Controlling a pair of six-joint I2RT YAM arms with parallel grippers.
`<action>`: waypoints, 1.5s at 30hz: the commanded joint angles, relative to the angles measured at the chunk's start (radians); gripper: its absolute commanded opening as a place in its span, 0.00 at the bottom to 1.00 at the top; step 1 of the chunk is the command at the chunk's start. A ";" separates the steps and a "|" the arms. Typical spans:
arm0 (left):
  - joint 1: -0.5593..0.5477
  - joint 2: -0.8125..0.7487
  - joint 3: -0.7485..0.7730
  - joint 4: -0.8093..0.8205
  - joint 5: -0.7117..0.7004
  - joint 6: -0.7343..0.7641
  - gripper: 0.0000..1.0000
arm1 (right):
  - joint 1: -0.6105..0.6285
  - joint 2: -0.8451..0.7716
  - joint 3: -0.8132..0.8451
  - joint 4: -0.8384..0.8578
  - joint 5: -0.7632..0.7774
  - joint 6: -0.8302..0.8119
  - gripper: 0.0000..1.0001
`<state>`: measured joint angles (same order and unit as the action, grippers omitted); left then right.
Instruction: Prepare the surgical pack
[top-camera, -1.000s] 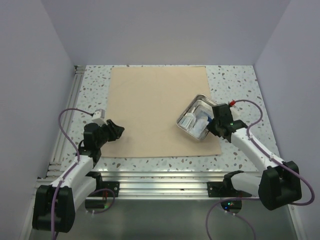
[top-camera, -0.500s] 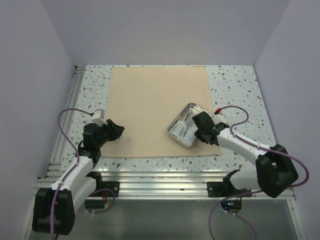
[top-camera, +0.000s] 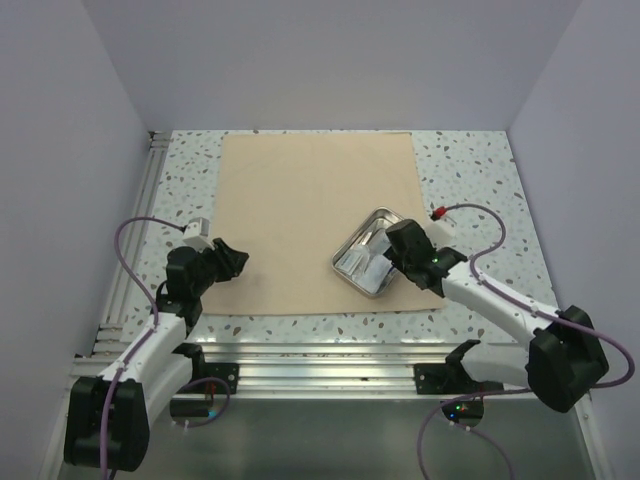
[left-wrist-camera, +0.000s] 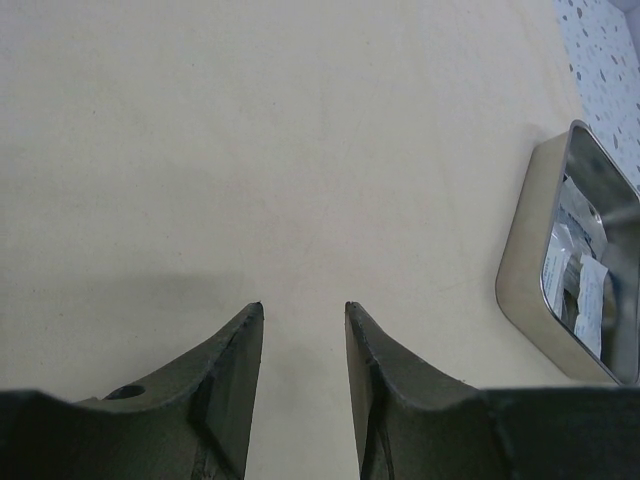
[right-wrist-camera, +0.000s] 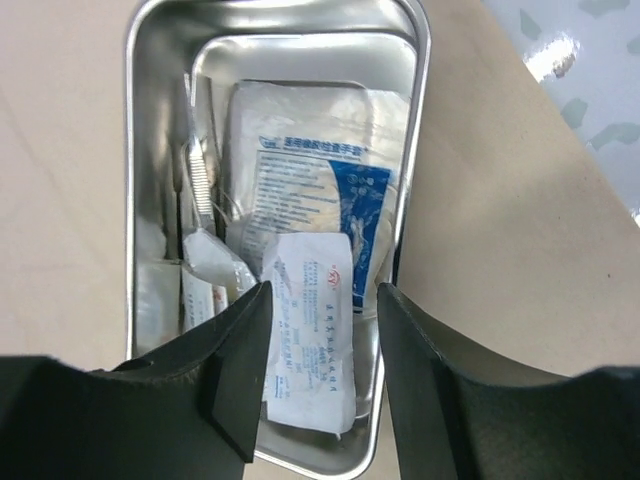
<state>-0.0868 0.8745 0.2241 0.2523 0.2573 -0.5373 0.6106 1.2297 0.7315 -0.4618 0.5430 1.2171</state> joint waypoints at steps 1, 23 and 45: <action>-0.005 -0.014 0.020 0.004 -0.009 0.020 0.43 | -0.011 -0.064 0.062 0.079 0.083 -0.201 0.50; -0.008 -0.058 -0.017 0.054 -0.038 0.023 0.68 | -0.551 0.665 0.753 0.089 -0.568 -0.800 0.60; -0.008 -0.094 -0.029 0.042 -0.081 0.010 0.69 | -0.583 1.014 1.002 0.034 -0.589 -0.834 0.58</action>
<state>-0.0887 0.7933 0.1989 0.2672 0.1921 -0.5304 0.0277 2.2204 1.7023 -0.4080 -0.0223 0.3977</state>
